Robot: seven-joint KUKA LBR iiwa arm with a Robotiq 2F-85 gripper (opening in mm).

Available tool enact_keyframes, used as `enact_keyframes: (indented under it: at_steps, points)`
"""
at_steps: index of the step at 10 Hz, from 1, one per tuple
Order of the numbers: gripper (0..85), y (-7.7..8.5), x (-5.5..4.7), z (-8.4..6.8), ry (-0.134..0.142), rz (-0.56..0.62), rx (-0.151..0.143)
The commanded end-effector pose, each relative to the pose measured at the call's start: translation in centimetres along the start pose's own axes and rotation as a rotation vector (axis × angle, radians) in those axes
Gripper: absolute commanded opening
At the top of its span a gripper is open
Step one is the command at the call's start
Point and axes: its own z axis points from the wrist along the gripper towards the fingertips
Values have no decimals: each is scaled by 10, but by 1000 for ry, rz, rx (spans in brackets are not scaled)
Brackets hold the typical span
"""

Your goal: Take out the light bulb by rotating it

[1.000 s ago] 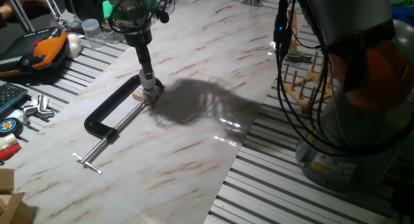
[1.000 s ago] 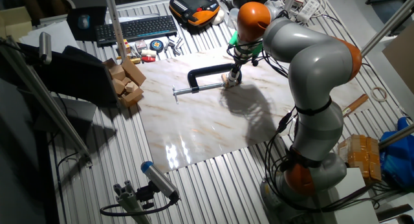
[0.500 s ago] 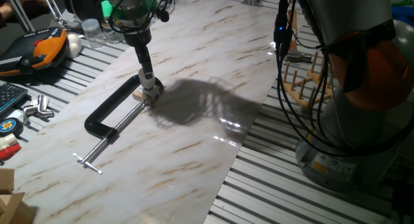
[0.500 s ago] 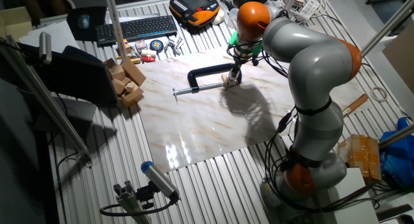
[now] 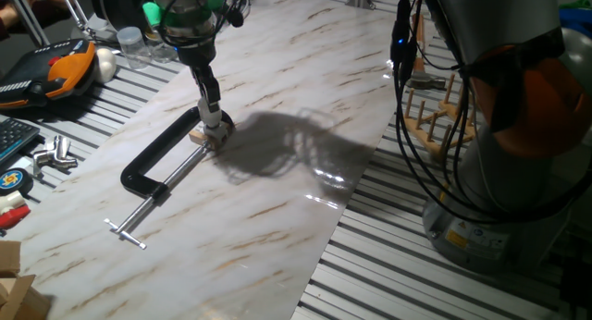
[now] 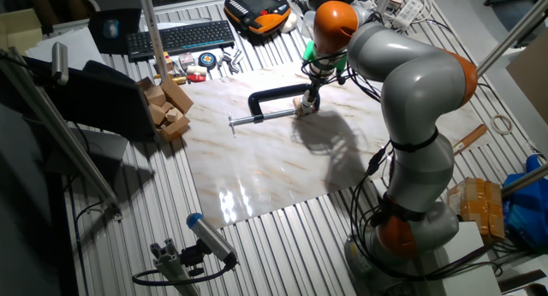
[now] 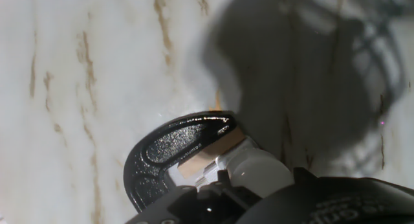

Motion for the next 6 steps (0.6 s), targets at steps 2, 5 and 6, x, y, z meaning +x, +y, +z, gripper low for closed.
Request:
enact_keyframes:
  at_steps: [2, 5, 6]
  points:
    - [0, 0, 0, -1, -2, -37, -1]
    - [0, 0, 0, -1, 0, -108, -2]
    - [0, 0, 0, -1, 1, -129, -3]
